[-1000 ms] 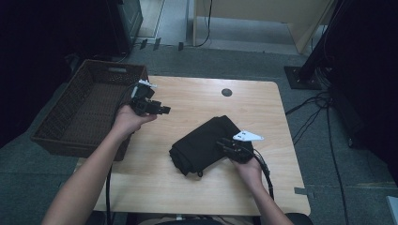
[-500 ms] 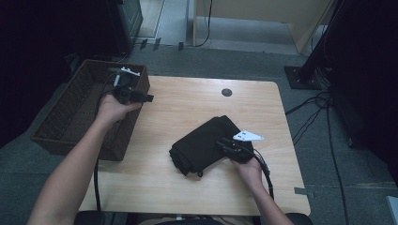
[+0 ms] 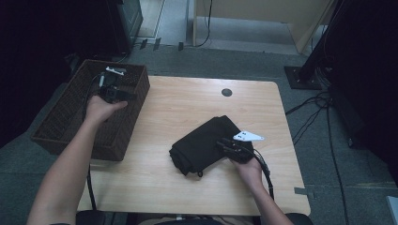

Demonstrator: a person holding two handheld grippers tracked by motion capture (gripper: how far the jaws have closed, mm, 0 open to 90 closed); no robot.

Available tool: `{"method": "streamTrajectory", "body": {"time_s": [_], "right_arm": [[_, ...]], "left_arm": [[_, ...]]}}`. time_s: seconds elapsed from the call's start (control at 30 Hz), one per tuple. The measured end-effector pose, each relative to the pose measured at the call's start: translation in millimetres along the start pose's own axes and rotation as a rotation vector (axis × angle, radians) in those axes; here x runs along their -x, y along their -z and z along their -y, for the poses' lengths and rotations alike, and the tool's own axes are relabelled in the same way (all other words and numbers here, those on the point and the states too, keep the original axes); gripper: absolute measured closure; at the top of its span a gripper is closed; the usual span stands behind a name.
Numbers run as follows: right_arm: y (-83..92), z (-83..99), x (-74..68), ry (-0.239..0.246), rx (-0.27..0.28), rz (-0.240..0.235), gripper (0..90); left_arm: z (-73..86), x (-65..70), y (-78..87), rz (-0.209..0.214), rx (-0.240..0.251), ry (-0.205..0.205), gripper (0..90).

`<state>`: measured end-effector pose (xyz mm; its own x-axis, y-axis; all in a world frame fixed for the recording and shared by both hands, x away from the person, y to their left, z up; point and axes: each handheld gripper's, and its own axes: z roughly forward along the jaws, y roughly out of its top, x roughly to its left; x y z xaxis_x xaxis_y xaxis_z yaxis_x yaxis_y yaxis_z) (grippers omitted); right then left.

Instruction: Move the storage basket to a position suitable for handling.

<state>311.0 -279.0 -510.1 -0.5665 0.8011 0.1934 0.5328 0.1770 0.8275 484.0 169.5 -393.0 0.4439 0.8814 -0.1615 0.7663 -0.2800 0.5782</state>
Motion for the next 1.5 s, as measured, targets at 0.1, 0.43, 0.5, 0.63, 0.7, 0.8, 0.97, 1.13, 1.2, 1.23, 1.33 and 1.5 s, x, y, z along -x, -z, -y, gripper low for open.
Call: {"method": "streamTrajectory", "body": {"time_s": [0.1,0.43,0.5,0.63,0.7,0.8,0.97,1.13,1.2,1.23,1.33,1.5], "right_arm": [[0.1,0.1,-0.1,-0.002,0.0,0.0,67.3],[0.0,0.5,-0.1,-0.004,0.001,-0.002,67.3],[-0.1,0.4,-0.1,-0.005,0.001,-0.002,67.3],[-0.2,0.2,0.2,-0.003,0.0,-0.003,67.4],[-0.2,0.3,-0.1,-0.005,-0.002,-0.004,67.4],[-0.3,0.4,-0.2,-0.004,0.0,-0.001,67.5],[-0.9,0.1,-0.7,-0.002,0.0,0.001,67.6],[-5.3,-0.4,-1.9,-0.004,0.003,-0.013,68.2],[-6.8,-1.0,-2.8,-0.001,0.002,-0.018,68.2],[-8.5,-1.7,-4.1,0.004,0.003,-0.018,68.2],[-13.0,-5.0,-5.4,0.019,-0.006,-0.024,68.5],[-20.6,-9.4,0.8,0.022,0.001,-0.053,69.8]], "left_arm": [[3.3,2.2,-7.6,0.018,-0.035,-0.012,55.7],[5.6,10.5,-15.3,-0.013,-0.041,0.01,72.0],[5.2,15.6,-16.1,-0.016,-0.048,-0.009,72.7],[7.2,29.4,-18.9,0.053,-0.05,-0.038,73.3],[7.8,39.7,-20.2,0.073,-0.061,-0.072,73.9],[8.4,53.6,-22.1,0.096,-0.074,-0.093,75.2],[7.6,71.6,-26.6,0.127,-0.084,-0.118,75.2],[8.9,85.8,-28.7,0.154,-0.093,-0.147,74.8],[8.6,87.9,-29.5,0.148,-0.088,-0.156,74.0],[8.5,87.9,-29.6,0.152,-0.087,-0.154,72.6],[9.1,89.8,-27.3,0.151,-0.076,-0.175,62.3],[6.2,92.4,-6.2,0.168,0.0,-0.165,58.3]]}}
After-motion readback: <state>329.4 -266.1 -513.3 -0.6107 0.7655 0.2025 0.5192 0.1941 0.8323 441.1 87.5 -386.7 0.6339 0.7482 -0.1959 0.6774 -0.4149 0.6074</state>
